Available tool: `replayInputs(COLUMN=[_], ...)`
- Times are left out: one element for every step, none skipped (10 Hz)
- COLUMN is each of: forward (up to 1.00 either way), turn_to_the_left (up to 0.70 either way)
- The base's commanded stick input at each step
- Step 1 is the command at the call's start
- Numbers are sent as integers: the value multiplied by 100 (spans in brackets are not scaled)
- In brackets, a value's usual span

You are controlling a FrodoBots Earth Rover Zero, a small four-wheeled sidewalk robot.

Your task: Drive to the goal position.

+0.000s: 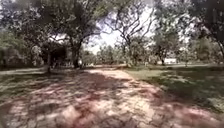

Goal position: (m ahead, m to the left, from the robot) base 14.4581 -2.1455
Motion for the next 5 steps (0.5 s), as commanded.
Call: replayInputs(forward=[70, 70, 70, 70, 70], turn_to_the_left=[0, 0, 0, 0, 0])
